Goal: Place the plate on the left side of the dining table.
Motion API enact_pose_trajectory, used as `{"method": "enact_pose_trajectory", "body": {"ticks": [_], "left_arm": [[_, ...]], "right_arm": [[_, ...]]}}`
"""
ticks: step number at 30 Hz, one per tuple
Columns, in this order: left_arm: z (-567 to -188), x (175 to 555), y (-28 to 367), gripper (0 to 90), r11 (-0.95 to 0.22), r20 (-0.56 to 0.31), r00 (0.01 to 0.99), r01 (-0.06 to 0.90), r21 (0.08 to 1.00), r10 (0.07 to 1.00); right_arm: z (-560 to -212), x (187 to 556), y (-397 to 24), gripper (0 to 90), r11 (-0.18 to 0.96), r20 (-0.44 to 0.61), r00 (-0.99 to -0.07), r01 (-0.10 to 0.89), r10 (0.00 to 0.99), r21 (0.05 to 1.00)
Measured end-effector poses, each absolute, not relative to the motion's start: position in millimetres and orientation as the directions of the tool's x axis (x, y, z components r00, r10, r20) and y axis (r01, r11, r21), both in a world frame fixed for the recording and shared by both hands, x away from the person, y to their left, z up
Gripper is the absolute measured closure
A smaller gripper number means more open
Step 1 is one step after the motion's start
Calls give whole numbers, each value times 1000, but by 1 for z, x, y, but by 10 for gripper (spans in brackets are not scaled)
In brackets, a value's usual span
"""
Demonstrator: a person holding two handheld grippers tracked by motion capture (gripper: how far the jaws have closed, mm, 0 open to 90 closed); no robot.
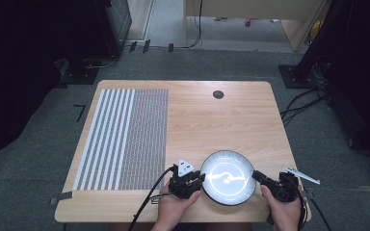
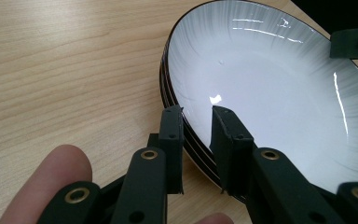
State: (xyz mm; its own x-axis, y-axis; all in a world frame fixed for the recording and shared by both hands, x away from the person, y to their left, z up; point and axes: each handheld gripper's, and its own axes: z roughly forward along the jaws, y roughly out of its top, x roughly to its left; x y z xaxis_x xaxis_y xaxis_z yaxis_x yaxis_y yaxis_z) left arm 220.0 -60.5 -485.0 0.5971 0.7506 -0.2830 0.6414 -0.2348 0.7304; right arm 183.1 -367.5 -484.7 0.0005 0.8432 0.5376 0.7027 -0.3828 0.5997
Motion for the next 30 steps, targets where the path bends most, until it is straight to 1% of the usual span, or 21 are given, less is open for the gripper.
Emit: {"method": "enact_pose_trajectory", "body": {"ticks": [5, 10, 13, 15, 18, 22, 30], "left_arm": [[-486, 219, -62, 760, -236, -273, 594, 638, 733, 757], [-486, 220, -62, 763, -233, -277, 592, 640, 732, 757], [-486, 220, -62, 765, -231, -275, 589, 640, 733, 759], [-486, 220, -62, 767, -227, -278, 587, 640, 734, 760], [-486, 222, -61, 766, -223, -285, 586, 644, 732, 758], [-486, 224, -60, 762, -210, -307, 586, 651, 729, 750], [-485, 227, -58, 756, -187, -338, 578, 663, 724, 743]], "right_arm": [[-483, 185, -363, 779, -390, 550, 9, 714, 835, 581], [-482, 187, -364, 794, -395, 552, 26, 726, 834, 563], [-482, 188, -365, 848, -410, 561, 46, 732, 827, 544], [-483, 188, -366, 856, -419, 567, 51, 727, 822, 543], [-485, 188, -365, 857, -433, 572, 52, 710, 819, 555], [-490, 188, -371, 852, -481, 631, 56, 701, 773, 526], [-492, 188, -373, 850, -503, 661, 53, 694, 749, 515]]}}
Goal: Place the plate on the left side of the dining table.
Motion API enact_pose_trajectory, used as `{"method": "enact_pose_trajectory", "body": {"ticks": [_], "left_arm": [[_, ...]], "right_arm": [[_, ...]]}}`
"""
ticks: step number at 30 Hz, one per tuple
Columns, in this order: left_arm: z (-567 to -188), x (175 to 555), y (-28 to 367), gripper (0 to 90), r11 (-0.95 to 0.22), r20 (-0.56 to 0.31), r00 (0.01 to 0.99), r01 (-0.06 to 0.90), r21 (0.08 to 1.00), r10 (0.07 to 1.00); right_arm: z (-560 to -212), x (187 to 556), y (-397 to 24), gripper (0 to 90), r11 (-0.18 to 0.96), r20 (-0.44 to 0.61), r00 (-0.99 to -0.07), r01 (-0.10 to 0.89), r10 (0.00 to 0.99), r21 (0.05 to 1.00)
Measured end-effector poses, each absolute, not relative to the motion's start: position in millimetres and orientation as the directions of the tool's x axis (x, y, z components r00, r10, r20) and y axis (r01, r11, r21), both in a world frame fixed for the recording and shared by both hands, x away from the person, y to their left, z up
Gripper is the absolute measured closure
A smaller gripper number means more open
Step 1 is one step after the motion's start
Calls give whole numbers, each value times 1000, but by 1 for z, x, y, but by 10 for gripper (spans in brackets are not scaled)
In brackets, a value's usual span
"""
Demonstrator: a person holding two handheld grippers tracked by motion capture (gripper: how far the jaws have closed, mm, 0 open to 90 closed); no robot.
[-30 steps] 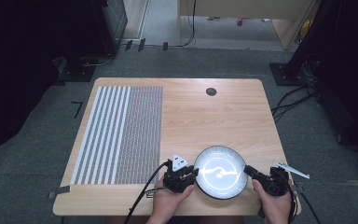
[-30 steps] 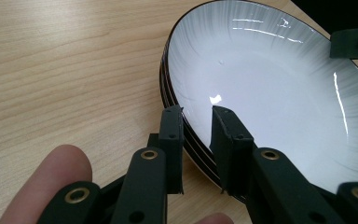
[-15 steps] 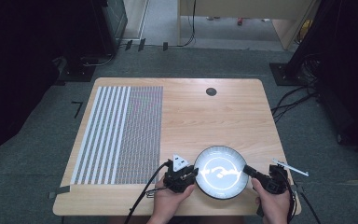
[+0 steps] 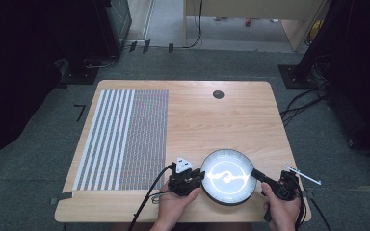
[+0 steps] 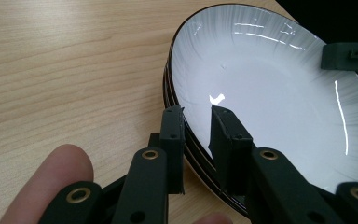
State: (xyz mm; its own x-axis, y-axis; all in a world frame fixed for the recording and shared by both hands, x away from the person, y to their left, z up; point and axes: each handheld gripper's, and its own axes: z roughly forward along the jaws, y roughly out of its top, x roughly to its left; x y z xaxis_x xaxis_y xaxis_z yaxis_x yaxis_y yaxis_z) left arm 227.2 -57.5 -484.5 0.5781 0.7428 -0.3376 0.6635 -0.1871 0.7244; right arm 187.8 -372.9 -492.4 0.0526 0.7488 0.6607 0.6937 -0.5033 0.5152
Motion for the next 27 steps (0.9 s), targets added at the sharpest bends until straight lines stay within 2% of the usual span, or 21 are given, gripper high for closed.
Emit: {"method": "enact_pose_trajectory", "body": {"ticks": [9, 15, 27], "left_arm": [[-477, 232, -48, 730, -134, -418, 569, 689, 712, 708], [-473, 236, -40, 756, -115, -460, 551, 718, 686, 696], [-459, 239, -19, 778, -119, -466, 567, 711, 693, 679]], "right_arm": [[-493, 188, -374, 849, -522, 711, 9, 686, 703, 507], [-489, 186, -372, 843, -511, 720, -38, 678, 693, 528], [-473, 183, -354, 840, -481, 703, -104, 659, 703, 578]]}}
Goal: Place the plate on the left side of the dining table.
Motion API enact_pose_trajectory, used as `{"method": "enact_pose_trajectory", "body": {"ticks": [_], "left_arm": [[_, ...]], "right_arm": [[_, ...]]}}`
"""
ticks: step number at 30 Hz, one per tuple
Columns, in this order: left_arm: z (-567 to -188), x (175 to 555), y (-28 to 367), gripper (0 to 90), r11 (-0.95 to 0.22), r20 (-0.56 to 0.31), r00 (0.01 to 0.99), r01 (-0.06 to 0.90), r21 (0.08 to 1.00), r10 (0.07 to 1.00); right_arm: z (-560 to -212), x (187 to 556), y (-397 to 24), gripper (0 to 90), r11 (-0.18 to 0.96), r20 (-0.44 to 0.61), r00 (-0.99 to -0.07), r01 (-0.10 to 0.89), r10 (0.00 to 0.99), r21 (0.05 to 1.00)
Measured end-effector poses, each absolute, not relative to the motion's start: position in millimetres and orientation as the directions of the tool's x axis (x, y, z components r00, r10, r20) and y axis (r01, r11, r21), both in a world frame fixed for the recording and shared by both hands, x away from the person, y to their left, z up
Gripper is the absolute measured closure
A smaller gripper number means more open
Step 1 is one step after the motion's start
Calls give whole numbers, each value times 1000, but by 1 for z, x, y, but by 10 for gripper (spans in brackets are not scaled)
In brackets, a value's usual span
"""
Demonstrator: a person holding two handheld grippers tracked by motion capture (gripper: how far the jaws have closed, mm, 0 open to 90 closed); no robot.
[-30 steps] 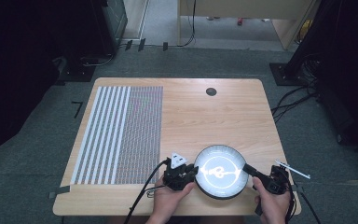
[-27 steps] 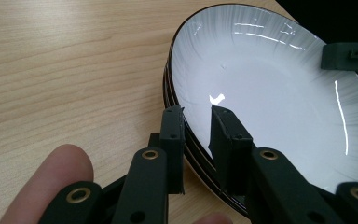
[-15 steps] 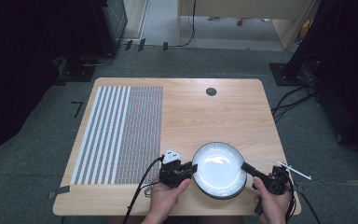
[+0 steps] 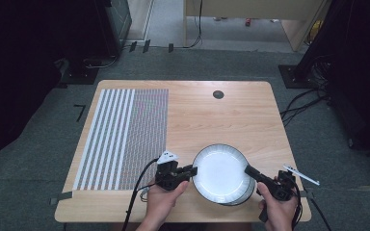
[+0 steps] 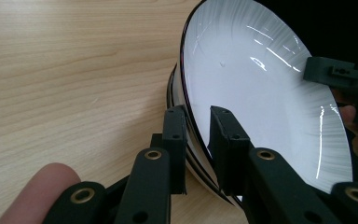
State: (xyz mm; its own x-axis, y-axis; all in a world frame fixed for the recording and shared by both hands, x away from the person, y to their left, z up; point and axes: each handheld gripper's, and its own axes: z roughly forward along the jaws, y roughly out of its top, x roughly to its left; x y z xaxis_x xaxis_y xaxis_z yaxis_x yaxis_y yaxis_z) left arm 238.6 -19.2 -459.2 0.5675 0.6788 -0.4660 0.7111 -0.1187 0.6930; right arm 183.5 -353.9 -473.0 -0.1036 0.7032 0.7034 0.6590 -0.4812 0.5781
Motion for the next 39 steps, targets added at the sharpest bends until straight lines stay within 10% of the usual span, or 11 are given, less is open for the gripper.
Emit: {"method": "enact_pose_trajectory", "body": {"ticks": [39], "left_arm": [[-420, 253, 92, 805, -3, -425, 475, 670, 743, 771]], "right_arm": [[-429, 239, -243, 844, -382, 668, -202, 687, 716, 618]]}}
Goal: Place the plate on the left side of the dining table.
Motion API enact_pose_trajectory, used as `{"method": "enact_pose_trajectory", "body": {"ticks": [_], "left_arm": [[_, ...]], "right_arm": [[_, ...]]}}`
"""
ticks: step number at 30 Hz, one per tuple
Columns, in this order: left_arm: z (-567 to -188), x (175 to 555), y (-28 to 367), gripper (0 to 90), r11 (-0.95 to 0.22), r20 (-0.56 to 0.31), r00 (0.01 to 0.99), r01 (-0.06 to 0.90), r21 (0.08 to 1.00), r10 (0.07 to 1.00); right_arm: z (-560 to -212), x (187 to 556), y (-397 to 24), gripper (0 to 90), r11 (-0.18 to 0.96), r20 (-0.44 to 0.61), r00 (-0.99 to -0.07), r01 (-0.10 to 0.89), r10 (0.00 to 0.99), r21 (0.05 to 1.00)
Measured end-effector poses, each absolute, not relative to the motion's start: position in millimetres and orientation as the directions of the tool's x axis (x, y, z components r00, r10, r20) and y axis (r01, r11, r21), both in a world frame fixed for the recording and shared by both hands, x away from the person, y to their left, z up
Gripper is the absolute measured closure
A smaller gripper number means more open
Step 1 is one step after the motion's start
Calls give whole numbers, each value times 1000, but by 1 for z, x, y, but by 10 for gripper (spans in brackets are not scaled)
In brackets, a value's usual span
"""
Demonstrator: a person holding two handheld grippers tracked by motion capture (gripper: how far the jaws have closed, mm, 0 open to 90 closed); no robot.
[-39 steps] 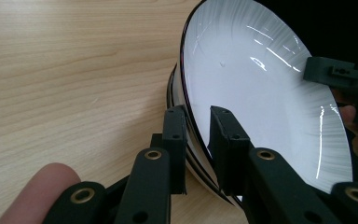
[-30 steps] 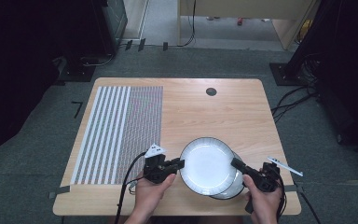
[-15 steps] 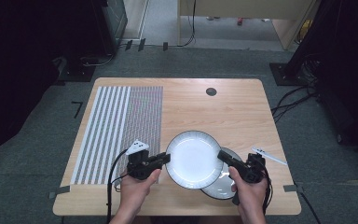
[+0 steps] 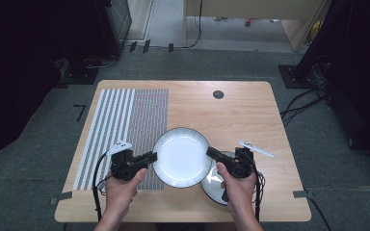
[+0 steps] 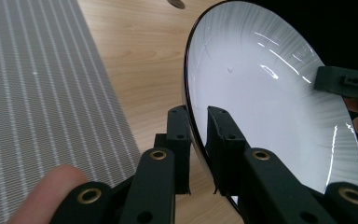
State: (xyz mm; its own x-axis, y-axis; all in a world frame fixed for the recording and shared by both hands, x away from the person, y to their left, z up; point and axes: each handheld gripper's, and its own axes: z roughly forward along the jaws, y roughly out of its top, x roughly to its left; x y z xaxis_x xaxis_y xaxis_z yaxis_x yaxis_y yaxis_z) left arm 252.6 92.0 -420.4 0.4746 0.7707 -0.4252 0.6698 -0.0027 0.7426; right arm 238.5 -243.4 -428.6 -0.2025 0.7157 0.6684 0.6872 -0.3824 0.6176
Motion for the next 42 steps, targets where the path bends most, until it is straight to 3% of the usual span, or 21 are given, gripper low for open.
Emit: {"method": "enact_pose_trajectory", "body": {"ticks": [24, 42], "left_arm": [[-408, 273, 193, 825, 60, -391, 346, 680, 731, 853], [-426, 313, 241, 836, 127, -445, 247, 742, 659, 861]], "right_arm": [[-418, 288, -132, 842, -319, 668, -255, 725, 700, 611], [-439, 334, -77, 844, -315, 680, -219, 760, 700, 569]]}}
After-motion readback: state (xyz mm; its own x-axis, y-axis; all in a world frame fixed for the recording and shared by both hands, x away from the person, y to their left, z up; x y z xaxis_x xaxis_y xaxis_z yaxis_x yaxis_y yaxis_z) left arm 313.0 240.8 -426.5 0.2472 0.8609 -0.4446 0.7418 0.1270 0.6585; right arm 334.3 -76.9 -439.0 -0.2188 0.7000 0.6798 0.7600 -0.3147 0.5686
